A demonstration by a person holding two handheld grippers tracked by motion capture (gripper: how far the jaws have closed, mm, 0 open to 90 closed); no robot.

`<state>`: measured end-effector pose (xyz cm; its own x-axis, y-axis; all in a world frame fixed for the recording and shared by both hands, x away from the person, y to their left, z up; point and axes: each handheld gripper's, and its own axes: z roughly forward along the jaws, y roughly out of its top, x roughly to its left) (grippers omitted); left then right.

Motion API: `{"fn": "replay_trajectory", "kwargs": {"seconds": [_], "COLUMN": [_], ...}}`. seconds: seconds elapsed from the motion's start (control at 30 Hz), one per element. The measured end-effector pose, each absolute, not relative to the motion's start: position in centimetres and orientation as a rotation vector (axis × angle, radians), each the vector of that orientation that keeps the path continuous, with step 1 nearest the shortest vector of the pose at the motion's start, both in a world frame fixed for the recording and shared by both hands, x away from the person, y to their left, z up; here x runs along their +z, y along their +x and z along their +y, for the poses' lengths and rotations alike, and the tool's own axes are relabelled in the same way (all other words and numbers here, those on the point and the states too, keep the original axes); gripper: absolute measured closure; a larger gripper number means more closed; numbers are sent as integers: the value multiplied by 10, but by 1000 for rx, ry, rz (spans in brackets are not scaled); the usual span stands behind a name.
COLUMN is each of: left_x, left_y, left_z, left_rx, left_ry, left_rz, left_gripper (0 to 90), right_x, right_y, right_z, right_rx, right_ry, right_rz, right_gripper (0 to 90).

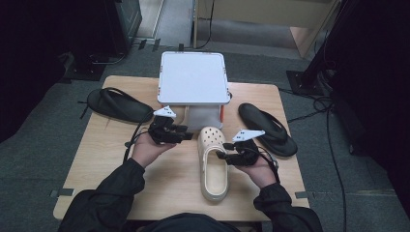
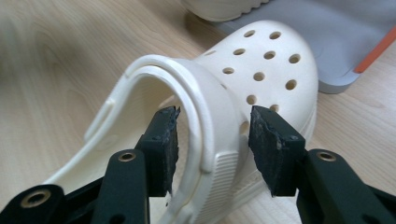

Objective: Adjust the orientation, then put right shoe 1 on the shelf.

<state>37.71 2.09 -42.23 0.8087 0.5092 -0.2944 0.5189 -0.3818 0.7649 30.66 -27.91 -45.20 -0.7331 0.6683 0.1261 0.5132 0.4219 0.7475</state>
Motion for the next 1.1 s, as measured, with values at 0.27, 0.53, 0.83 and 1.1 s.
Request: {"fn": "replay_trajectory", "kwargs": {"seconds": [0.27,0.53,0.83,1.1], "left_x": [-405,-387,-373,-358], "left_y": [383,388,398,410], "left_z": [39,53,59,62], "left_rx": [-1,20,39,56], "left_ry": [1996,1968,1950,1933], "left_rz": [794,799,812,823], "left_gripper": [514,509,499,504], "right_x": [-458,-460,-460,-461], "right_y": [313,312,311,310], "right_z": [-278,-273,-269,-266], "right_rx": [1189,1152,1113,1053], "right_ry": [1075,1056,1037,1008], "right_rz": [2469,2446,2422,2381], "right_gripper": [504,484,508,559]}}
